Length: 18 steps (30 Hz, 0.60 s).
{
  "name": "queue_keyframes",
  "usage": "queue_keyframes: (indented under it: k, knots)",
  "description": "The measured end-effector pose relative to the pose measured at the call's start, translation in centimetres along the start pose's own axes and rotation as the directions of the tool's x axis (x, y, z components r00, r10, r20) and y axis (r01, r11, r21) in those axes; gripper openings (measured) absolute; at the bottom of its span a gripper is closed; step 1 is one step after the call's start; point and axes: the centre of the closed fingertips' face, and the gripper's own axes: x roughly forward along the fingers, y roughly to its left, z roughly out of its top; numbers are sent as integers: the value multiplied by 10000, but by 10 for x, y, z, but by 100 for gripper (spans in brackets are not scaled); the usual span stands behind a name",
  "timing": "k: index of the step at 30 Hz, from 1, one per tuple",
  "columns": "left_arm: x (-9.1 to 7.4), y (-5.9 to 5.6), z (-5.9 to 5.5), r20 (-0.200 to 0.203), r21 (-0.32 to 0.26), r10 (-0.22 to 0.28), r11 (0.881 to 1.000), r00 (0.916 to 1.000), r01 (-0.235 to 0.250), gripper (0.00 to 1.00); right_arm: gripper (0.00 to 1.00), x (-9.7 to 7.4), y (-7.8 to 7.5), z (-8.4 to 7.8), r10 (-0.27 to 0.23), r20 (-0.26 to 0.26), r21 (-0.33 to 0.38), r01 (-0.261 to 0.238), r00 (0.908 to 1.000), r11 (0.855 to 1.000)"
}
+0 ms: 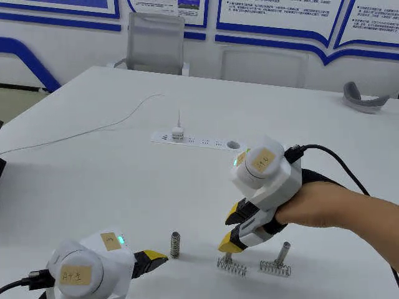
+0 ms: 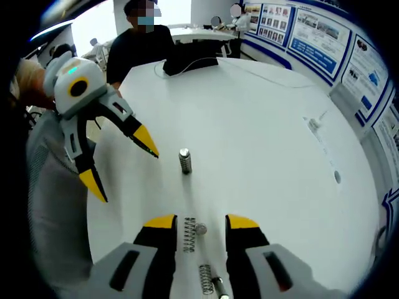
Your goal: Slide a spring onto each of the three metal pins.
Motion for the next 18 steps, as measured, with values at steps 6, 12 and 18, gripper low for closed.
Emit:
queue_keyframes:
  k: [6, 12, 18]
  knots:
    - [2, 0, 1, -47, 51, -45, 10000, 10000, 45, 60, 32, -4, 0, -9, -94, 9, 193, 94, 10000, 9998]
    - [3, -2, 1, -102, 101, -104, 9999, 9999, 105, 60, 32, -5, 3, -18, -133, -17, 372, 134, 9999, 9992]
    - [3, -3, 1, -160, 134, -124, 9998, 9998, 127, 60, 32, -3, 9, -25, -93, -27, 555, 94, 10000, 9984]
